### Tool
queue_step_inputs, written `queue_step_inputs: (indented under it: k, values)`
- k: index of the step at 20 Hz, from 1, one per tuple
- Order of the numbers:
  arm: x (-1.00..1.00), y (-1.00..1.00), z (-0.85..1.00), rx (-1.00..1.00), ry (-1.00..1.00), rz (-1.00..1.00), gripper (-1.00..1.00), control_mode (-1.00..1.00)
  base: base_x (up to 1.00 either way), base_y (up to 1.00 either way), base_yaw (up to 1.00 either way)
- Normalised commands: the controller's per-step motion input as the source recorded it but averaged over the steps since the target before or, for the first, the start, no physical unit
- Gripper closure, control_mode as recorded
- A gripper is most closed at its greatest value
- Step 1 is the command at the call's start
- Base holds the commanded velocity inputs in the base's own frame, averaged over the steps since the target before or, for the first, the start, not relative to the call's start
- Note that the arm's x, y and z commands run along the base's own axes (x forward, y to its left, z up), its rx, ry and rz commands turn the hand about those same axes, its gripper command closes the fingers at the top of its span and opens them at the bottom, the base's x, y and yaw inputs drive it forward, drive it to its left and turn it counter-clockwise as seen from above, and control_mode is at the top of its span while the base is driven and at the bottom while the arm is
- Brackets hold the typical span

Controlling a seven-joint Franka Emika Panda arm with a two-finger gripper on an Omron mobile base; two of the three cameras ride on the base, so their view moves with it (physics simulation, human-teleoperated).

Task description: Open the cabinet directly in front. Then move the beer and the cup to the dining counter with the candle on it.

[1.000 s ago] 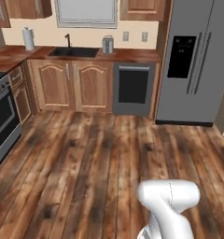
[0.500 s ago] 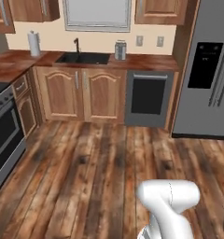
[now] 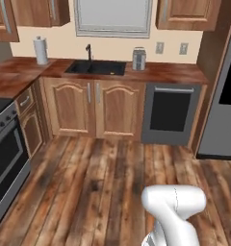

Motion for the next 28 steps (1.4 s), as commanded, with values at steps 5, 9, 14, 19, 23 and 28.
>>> queue_step_inputs:
  k: [5,9,14,19,23,28]
  values:
    - [0.00,0.00,0.00,0.00,0.00,0.00,-1.00,1.00,1.00,0.22,0.06]
    - [0.00,0.00,0.00,0.00,0.00,0.00,-1.00,1.00,1.00,0.08,0.15]
    - [0.00,0.00,0.00,0.00,0.00,0.00,-1.00,1.00,1.00,0.02,0.22]
    - [0.00,0.00,0.00,0.00,0.00,0.00,-1.00,1.00,1.00,0.00,0.27]
    - [0.00,0.00,0.00,0.00,0.00,0.00,-1.00,1.00,1.00,0.00,0.37]
    - [0.00,0.00,0.00,0.00,0.00,0.00,-1.00,1.00,1.00,0.00,0.48]
